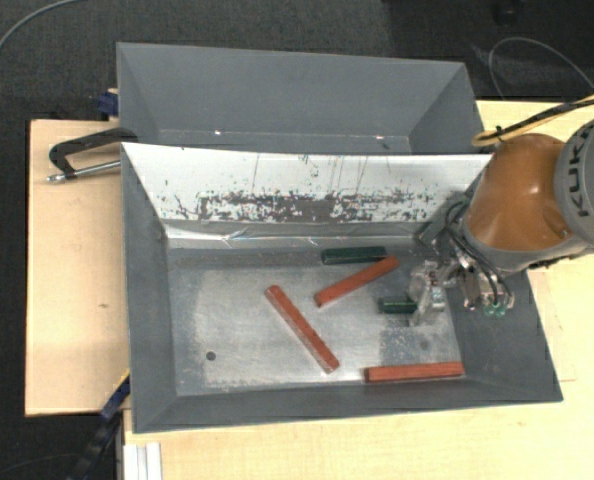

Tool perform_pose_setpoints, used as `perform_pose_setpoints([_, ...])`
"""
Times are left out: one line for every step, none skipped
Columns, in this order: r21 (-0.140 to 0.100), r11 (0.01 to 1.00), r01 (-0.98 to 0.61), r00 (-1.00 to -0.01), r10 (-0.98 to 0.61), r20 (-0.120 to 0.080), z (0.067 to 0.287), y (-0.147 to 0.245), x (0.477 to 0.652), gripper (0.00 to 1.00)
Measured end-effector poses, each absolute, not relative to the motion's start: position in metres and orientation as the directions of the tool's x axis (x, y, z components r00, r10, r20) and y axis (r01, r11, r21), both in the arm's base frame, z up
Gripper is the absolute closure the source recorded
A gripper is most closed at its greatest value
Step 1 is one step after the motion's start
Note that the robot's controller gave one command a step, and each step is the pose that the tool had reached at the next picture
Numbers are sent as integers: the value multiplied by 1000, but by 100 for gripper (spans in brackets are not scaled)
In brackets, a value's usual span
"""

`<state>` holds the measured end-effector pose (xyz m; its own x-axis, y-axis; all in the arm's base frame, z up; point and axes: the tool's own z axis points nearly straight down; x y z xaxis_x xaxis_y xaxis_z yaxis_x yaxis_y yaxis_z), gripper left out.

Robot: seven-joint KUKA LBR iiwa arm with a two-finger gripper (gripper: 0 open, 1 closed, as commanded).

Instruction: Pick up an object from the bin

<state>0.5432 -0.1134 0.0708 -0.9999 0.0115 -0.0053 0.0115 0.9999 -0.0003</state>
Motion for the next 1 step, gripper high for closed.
perform_pose_setpoints([-3, 1000, -29, -999, -29, -15, 228, -115, 544, 100])
